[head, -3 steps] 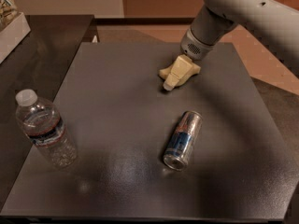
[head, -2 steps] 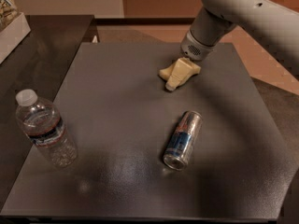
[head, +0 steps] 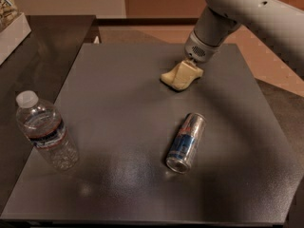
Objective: Move sponge near water bottle
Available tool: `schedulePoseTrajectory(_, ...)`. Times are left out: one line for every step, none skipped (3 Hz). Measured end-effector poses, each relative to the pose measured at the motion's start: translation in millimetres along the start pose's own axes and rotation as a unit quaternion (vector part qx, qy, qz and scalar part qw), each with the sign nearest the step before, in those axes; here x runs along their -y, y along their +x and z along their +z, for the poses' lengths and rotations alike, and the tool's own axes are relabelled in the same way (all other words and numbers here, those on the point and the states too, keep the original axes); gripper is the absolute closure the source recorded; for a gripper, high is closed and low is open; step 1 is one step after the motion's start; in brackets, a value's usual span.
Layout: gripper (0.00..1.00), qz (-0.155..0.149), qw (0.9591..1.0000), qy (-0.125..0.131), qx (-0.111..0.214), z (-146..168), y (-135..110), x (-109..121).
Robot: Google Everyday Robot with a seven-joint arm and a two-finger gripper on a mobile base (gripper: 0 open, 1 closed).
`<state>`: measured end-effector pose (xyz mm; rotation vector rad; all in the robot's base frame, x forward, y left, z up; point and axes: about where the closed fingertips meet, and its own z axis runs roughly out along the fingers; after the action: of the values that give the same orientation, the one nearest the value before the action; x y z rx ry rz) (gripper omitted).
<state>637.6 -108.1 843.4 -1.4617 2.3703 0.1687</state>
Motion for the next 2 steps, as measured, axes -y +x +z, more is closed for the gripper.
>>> schedulePoseTrajectory(0.88, -0.04, 0.9989, -0.002, 0.023, -19, -17, -18)
schedulePoseTrajectory(1.0, -0.102, 0.9929, -0.017, 0.059, -38, -43, -50)
